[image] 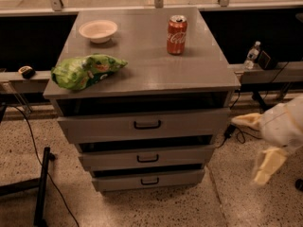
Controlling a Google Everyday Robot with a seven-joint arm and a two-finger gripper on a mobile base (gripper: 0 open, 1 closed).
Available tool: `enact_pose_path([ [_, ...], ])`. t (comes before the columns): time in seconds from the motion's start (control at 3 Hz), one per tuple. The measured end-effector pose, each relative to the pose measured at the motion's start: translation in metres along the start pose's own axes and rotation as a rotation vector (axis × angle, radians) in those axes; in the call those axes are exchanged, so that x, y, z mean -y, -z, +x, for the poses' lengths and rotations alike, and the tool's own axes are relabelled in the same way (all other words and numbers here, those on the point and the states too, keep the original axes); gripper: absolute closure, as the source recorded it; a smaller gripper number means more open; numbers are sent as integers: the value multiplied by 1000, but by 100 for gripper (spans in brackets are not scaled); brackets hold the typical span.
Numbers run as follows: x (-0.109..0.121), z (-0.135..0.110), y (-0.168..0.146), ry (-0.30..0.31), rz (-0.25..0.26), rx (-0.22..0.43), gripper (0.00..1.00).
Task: Open middle drawer
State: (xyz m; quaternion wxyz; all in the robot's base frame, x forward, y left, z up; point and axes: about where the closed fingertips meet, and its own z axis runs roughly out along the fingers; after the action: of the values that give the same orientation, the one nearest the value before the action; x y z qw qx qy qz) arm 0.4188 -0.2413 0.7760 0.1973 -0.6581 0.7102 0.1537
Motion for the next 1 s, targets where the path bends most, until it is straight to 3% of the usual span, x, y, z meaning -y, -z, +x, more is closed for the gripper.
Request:
enact_pose_path([
  [0.33, -17, 1, -76, 146, 30, 51, 0],
  [0.67, -7, 0, -74, 145, 63, 44, 0],
  [1.0, -13, 2, -106, 194, 43, 52, 0],
])
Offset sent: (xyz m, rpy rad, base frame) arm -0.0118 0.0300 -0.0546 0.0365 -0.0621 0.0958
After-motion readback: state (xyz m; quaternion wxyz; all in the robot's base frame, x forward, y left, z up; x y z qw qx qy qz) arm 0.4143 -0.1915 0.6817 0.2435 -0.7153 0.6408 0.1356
